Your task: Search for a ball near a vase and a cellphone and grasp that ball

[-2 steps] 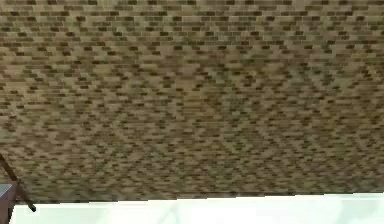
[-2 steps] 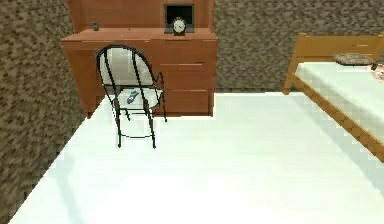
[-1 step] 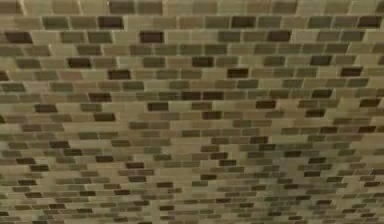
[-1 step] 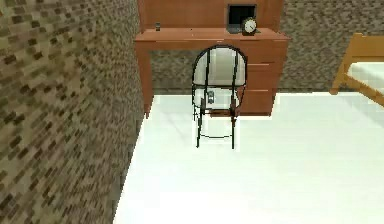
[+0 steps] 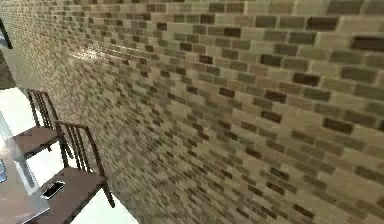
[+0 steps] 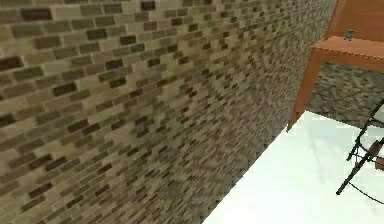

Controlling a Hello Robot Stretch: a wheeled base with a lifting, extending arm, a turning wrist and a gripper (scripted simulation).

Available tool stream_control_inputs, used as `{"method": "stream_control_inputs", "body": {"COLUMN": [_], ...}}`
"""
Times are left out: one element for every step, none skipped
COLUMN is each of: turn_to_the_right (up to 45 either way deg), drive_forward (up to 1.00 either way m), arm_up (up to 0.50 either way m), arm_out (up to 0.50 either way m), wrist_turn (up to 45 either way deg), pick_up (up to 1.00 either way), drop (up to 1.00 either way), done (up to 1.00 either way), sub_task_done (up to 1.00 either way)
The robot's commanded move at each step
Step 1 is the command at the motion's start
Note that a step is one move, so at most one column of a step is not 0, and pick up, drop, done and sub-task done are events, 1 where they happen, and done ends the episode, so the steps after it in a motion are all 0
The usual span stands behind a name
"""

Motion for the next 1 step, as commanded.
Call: {"method": "stream_control_inputs", "body": {"turn_to_the_right": [-24.0], "drive_forward": [0.00], "arm_up": [0.00], "arm_out": [0.00], "wrist_turn": [0.0], "pick_up": [0.00], "drop": [0.00], "done": [0.00], "sub_task_done": [0.00]}}
